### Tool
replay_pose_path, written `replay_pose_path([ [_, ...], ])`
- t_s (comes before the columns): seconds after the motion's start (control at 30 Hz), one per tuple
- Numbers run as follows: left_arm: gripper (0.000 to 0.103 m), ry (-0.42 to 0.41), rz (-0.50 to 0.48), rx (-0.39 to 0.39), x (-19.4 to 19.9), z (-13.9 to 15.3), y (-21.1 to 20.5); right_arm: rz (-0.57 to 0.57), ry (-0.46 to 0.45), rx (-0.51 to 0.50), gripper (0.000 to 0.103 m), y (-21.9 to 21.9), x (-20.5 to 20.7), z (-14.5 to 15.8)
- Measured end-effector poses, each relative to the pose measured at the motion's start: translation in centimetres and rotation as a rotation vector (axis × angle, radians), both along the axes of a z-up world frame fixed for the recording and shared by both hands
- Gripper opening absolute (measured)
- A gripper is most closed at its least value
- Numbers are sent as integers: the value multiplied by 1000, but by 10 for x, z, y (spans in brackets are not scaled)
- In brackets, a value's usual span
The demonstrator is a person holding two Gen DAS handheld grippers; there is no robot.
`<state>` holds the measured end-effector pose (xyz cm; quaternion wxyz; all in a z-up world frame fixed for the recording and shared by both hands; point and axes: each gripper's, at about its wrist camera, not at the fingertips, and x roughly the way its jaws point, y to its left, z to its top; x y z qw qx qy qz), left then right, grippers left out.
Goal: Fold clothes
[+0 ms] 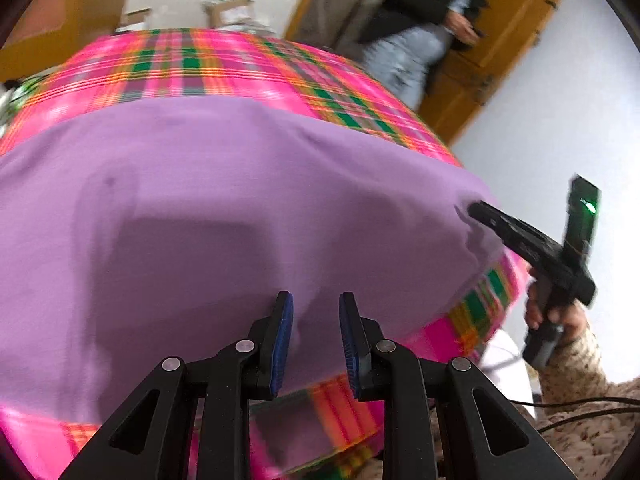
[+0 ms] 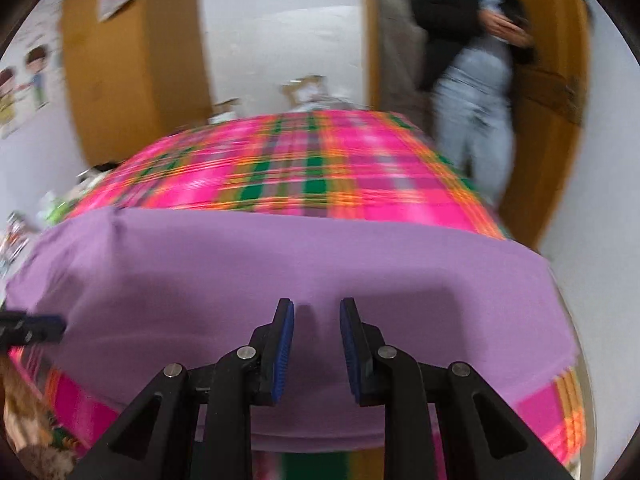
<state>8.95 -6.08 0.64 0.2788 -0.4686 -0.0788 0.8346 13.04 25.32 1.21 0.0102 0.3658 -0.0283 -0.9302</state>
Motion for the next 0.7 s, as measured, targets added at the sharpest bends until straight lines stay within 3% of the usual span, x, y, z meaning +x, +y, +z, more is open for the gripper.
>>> replay_pose_path([
  [0.2, 24, -11, 130, 5, 0, 1, -49, 112, -56, -32, 25, -47, -8, -11],
  [0.37, 24, -9, 220, -16, -7, 7, -77, 165, -30, -31, 25, -59, -28, 2],
  [0.53, 24, 25, 250, -31, -28, 24, -85, 215, -19, -54, 25, -68, -65, 21],
  [0.7, 24, 66, 218, -49, -60, 44, -75, 297, -48, -67, 26, -85, -108, 31],
])
